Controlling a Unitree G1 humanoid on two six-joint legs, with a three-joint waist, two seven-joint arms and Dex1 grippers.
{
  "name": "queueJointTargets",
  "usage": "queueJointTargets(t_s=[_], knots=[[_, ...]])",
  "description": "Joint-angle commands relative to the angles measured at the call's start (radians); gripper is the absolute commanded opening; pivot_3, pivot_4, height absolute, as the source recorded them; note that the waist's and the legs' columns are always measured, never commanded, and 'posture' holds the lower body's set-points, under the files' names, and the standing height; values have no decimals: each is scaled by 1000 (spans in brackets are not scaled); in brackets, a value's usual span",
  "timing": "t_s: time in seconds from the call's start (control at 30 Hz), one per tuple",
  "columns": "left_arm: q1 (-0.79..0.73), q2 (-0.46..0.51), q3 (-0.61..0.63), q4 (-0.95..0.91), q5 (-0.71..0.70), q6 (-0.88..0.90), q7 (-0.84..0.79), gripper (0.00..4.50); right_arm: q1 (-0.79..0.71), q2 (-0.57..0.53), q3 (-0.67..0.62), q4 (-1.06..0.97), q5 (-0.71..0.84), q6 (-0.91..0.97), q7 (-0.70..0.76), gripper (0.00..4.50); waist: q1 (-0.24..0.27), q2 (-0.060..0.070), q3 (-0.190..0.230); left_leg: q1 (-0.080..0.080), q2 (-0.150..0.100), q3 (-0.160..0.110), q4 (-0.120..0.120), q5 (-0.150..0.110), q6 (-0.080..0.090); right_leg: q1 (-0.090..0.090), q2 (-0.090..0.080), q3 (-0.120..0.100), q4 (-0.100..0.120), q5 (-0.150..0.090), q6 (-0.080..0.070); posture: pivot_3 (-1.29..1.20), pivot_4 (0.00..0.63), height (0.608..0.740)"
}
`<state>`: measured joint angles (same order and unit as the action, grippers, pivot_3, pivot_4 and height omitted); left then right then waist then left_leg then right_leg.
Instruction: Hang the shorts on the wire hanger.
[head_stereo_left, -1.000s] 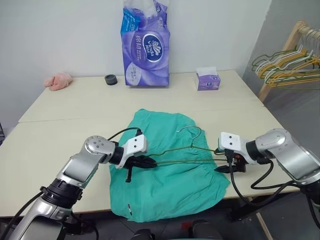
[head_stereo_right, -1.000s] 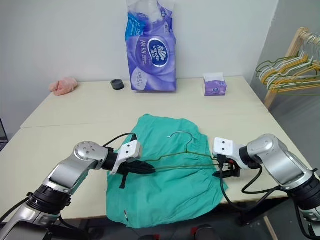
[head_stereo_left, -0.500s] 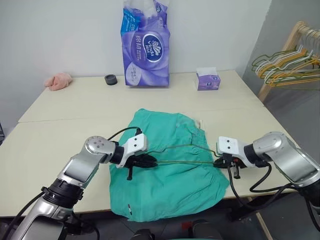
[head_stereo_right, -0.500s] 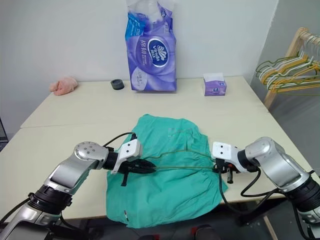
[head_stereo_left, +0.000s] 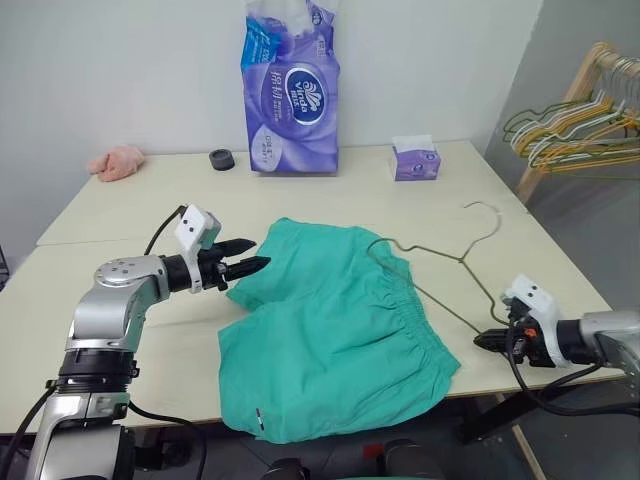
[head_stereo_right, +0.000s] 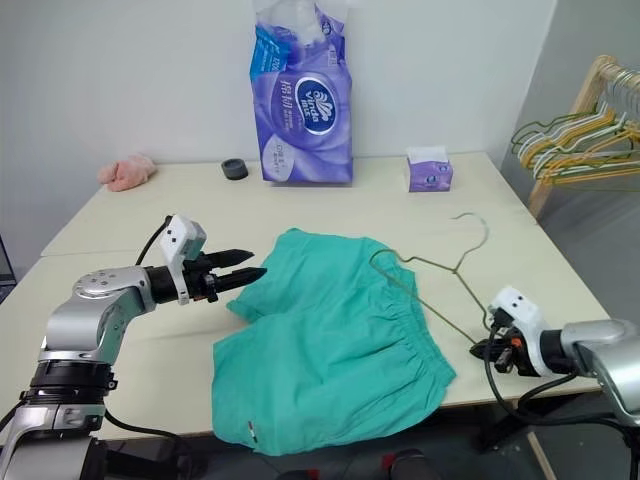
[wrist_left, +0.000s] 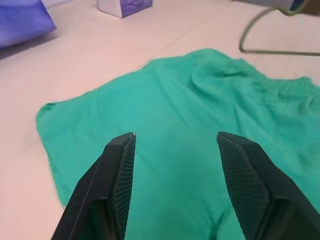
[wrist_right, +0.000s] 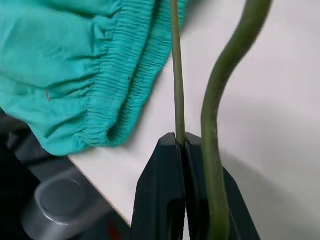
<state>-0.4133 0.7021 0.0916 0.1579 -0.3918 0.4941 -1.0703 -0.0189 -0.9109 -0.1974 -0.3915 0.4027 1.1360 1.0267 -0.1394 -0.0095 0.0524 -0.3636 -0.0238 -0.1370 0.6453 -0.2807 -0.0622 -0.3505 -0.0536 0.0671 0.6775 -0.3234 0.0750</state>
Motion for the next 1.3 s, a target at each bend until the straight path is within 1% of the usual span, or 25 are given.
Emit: queueJointTargets(t_s=[0.03, 0.13, 0.27, 0.33, 0.47, 0.7, 1.0, 1.13, 1.3], knots=[[24, 40, -25, -78, -30, 28, -76, 2723, 124, -23, -156, -84, 58, 50, -5, 0, 2, -1, 0, 0, 0, 1, 0, 0, 0, 0, 0, 0, 0, 0, 0, -222, 32, 740], [27, 54, -50, -107, -40, 52, -118, 2723, 269, -44, -234, -121, 80, 57, 7, 0, 2, -1, 1, -1, -1, 2, 0, 0, 0, 1, 0, -1, -1, 0, 0, -236, 36, 740], [17, 74, -95, -130, -27, 39, -172, 2723, 467, -81, -312, -158, 96, 31, 60, 0, 0, -1, 1, 1, -1, 4, 0, 0, 0, 2, 1, -1, -1, -1, 2, -242, 38, 740], [13, 80, -114, -135, -17, 27, -186, 2723, 530, -100, -337, -167, 97, 10, 80, 0, -2, -1, 1, 1, 0, 4, -1, 0, 0, 2, 1, -1, -2, -2, 3, -244, 38, 740], [-2, 79, -144, -132, -2, 13, -199, 2723, 608, -137, -382, -195, 117, -19, 133, 0, -6, -1, 2, 1, 0, 4, -1, -1, 0, 2, 2, -1, -2, -2, 3, -253, 37, 740], [-18, 66, -168, -122, 12, -5, -197, 2723, 641, -154, -422, -178, 118, -46, 152, 0, -4, -3, 4, 1, 0, 4, 0, -1, 0, 3, 2, -1, -3, -4, 7, -254, 34, 740], [-15, 61, -171, -123, 16, -13, -192, 2723, 650, -125, -484, -169, 142, -41, 141, 0, -2, -5, 4, 1, 0, 4, 0, -1, 0, 3, 2, -1, -3, -4, 7, -257, 32, 740], [-16, 60, -178, -123, 17, -16, -200, 2723, 688, -125, -455, -208, 149, -48, 153, 0, -1, -4, 4, 1, 1, 4, -1, -1, 0, 3, 2, -1, -3, -4, 7, -261, 31, 740], [-22, 56, -190, -122, 19, -21, -209, 2723, 653, -139, -382, -202, 152, -57, 136, 0, -3, -5, 5, 1, 1, 4, 0, -1, 0, 3, 2, -1, -4, -4, 7, -259, 30, 740]])
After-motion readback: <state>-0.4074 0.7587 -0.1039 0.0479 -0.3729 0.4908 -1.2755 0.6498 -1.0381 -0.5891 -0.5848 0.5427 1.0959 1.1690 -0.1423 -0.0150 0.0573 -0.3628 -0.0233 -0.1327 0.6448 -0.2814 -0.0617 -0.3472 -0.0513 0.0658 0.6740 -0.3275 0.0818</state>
